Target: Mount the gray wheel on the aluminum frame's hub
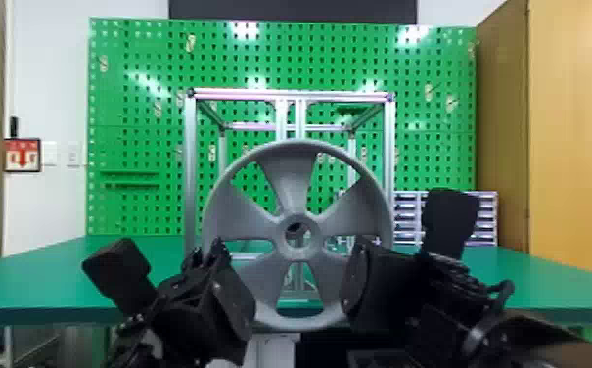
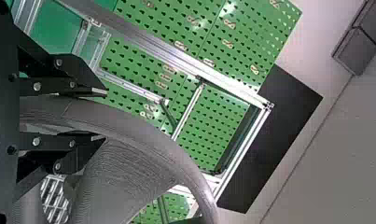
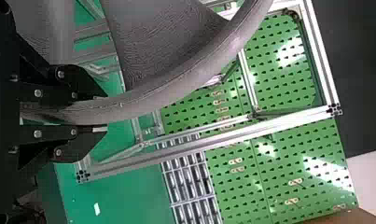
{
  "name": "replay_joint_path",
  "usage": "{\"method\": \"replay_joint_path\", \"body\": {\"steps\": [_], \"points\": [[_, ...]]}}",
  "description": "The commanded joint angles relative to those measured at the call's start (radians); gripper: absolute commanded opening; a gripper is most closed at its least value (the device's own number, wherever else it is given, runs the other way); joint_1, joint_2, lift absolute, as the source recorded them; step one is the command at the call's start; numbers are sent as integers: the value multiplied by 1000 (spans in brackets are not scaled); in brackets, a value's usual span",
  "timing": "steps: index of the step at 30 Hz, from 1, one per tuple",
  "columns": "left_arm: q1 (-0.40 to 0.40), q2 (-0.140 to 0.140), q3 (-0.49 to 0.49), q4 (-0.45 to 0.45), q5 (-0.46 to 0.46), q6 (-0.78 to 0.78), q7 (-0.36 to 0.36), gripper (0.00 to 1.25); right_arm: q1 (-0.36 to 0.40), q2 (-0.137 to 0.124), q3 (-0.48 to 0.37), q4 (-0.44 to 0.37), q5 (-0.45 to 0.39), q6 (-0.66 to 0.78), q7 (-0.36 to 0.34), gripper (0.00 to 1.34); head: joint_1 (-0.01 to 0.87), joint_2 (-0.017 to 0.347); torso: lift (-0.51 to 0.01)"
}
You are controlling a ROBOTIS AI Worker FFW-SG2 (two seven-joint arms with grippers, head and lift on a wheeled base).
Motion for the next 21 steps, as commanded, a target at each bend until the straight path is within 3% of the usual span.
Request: {"method": "replay_joint_path", "body": {"steps": [1,21], "points": [[-18,-4,1,20,-9,5,0,364,-17,1,-1,27,-9,0,0,249,-5,6,-499],[-106,-15,-15,135,-23,5,-1,364,-91,1,-1,113,-14,-8,0,249,-5,6,-499]]}}
